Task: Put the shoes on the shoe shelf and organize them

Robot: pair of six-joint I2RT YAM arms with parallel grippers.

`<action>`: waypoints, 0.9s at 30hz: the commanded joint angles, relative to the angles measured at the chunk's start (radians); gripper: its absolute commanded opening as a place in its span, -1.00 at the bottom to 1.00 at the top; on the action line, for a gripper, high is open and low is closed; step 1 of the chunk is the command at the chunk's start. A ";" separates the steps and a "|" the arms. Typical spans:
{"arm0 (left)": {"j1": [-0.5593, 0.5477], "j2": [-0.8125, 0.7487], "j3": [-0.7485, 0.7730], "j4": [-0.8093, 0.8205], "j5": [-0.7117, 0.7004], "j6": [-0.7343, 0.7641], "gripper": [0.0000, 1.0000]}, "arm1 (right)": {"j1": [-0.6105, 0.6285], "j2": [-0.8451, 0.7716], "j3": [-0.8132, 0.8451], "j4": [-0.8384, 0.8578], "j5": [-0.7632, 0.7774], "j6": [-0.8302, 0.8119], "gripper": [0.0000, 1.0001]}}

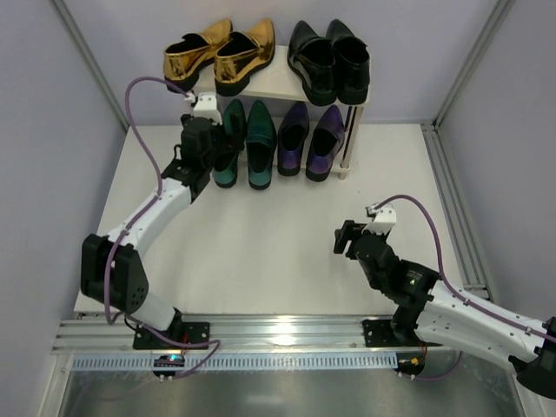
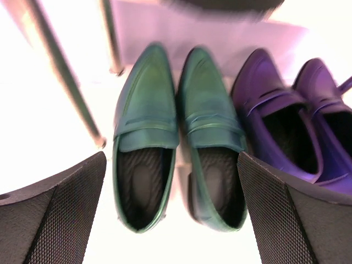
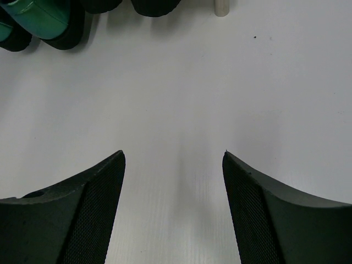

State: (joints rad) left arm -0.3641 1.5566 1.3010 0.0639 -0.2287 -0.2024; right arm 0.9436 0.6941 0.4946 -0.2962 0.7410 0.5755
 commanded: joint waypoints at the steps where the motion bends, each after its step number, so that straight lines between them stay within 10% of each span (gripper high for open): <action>1: 0.001 -0.067 -0.087 0.059 -0.066 0.000 0.99 | 0.004 0.002 0.047 0.052 0.060 -0.025 0.47; 9: 0.010 -0.113 -0.293 0.183 -0.193 0.044 0.99 | -0.046 -0.015 0.073 0.061 0.210 -0.087 1.00; 15: 0.086 -0.009 -0.244 0.194 -0.129 0.113 0.99 | -0.406 0.091 0.117 0.262 -0.182 -0.241 0.99; 27: 0.195 0.141 -0.269 0.473 0.117 0.103 0.99 | -0.569 0.444 0.199 0.690 -0.477 -0.453 1.00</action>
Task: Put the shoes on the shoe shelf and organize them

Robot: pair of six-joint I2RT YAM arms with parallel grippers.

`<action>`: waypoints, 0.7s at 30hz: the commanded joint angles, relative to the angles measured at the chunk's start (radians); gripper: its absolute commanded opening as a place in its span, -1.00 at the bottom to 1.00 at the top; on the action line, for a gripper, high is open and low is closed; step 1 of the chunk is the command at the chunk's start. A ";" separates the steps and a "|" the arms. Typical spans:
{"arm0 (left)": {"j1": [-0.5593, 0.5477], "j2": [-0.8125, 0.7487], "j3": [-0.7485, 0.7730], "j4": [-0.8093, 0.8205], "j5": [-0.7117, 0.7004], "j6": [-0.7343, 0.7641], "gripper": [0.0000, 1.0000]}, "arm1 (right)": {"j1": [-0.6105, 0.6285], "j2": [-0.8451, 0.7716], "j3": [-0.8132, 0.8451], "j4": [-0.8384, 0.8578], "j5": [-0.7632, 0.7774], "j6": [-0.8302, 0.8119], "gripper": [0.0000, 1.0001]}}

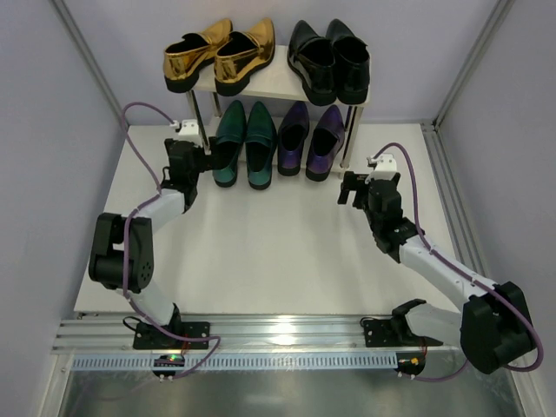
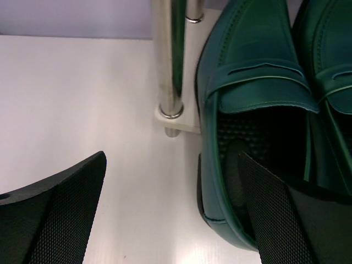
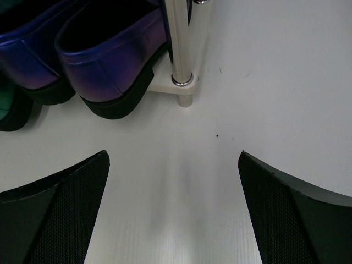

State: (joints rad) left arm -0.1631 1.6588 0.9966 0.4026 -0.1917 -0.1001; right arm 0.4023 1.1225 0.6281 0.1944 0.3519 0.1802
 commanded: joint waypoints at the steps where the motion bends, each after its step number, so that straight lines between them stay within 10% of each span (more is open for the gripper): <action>1: -0.007 0.050 0.042 0.142 0.112 0.000 0.99 | -0.039 0.045 0.079 0.214 -0.112 -0.061 1.00; 21: -0.004 0.285 0.137 0.427 0.058 0.096 0.99 | -0.125 0.327 0.261 0.375 -0.258 -0.073 1.00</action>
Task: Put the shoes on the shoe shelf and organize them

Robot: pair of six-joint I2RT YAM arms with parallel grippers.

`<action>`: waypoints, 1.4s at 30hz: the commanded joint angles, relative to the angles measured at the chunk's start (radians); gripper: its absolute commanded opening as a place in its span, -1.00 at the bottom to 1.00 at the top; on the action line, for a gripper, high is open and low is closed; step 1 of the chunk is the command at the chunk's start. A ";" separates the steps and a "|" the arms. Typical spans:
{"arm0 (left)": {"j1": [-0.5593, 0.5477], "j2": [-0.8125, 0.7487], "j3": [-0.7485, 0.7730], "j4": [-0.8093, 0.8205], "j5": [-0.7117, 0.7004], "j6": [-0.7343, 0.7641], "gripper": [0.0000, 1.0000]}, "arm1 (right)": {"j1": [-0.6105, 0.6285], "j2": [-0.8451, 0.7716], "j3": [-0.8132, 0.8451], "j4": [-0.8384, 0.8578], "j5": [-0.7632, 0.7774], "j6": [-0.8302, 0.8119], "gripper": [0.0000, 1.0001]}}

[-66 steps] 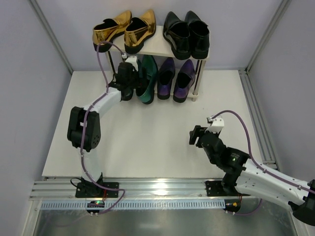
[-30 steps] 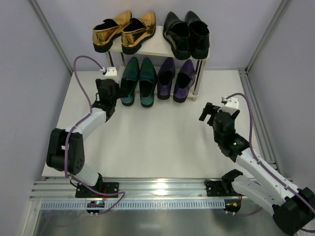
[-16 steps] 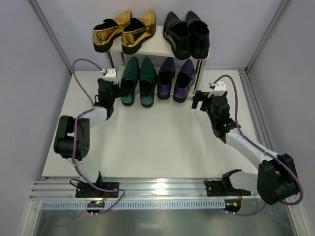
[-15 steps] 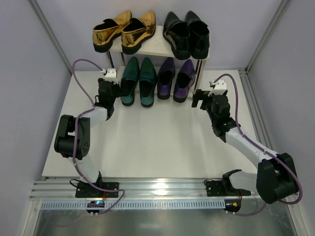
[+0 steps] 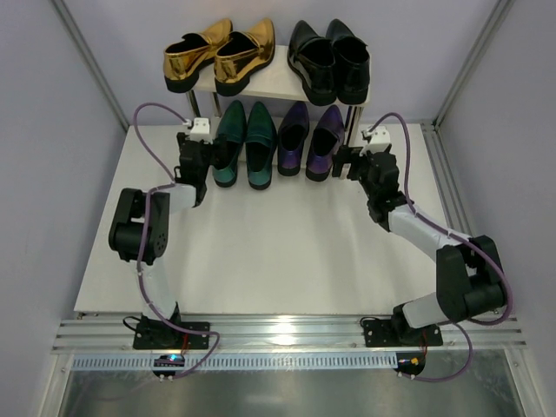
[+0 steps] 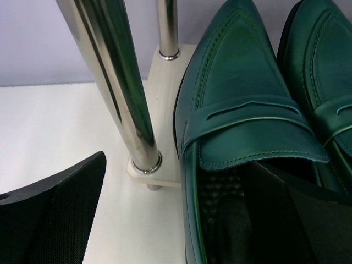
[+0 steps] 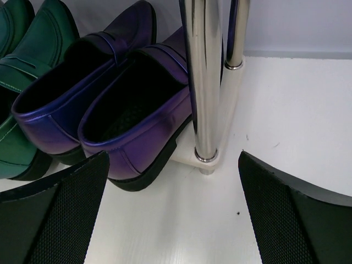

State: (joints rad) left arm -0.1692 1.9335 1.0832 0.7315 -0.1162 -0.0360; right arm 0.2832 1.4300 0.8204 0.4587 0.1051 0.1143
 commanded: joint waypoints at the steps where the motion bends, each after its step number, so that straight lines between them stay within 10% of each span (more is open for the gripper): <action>1: 0.002 0.019 0.058 0.098 -0.013 0.031 0.99 | -0.006 0.049 0.080 0.115 -0.010 -0.007 1.00; 34: 0.034 0.167 0.190 0.080 0.108 -0.019 0.76 | -0.055 0.317 0.278 0.153 -0.014 0.016 0.93; 42: 0.034 0.171 0.190 0.071 0.151 -0.041 0.60 | -0.070 0.333 0.299 0.124 -0.091 0.016 0.43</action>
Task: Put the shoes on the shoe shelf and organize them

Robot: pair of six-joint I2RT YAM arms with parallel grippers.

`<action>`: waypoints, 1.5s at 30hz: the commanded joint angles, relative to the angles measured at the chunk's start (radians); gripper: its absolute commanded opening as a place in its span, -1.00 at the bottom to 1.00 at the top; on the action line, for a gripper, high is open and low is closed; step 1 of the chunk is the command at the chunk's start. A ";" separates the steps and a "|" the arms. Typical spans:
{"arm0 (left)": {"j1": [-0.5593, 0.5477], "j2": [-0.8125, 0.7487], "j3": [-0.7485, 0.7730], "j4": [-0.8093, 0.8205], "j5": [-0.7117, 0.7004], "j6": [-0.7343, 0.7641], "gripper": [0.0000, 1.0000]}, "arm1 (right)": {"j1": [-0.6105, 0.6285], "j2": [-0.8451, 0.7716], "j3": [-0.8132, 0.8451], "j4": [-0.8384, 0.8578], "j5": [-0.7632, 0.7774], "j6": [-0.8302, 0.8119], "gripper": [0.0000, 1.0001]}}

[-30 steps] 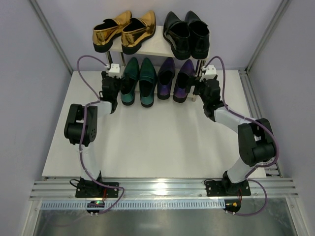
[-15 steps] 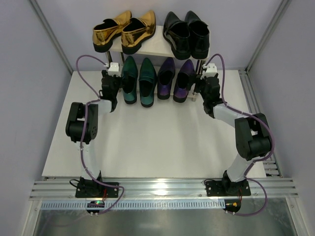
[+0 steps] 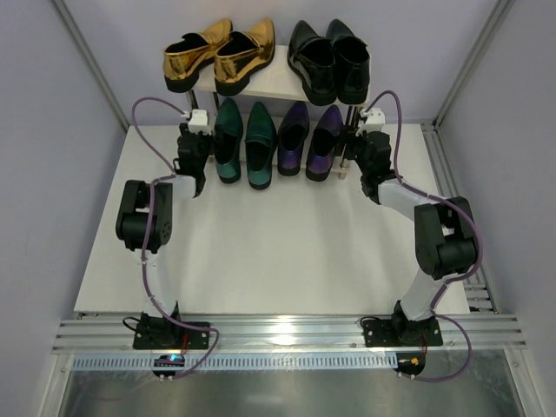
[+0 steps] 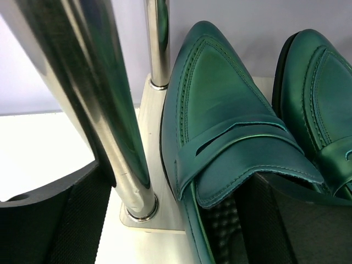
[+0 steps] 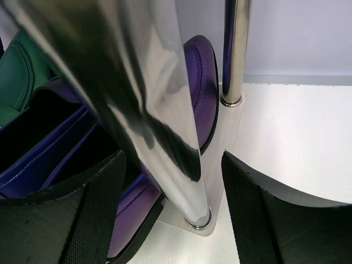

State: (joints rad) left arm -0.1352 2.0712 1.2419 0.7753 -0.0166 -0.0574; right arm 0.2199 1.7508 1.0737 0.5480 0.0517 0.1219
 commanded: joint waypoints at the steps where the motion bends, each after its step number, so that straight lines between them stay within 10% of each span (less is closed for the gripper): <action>1: 0.000 0.033 0.030 0.025 0.055 -0.021 0.57 | -0.008 0.013 0.046 0.030 -0.039 0.010 0.32; 19: -0.001 0.012 -0.030 0.045 0.079 -0.039 0.00 | -0.022 -0.014 0.014 0.004 -0.111 -0.002 -0.13; 45: -0.004 -0.010 -0.084 0.065 0.075 -0.056 -0.87 | -0.039 -0.030 -0.004 -0.026 -0.128 0.004 -0.27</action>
State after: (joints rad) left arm -0.1017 2.0712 1.1877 0.8646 -0.0223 -0.0761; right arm 0.1864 1.7603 1.0771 0.5243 -0.0441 0.1009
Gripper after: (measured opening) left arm 0.362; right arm 0.381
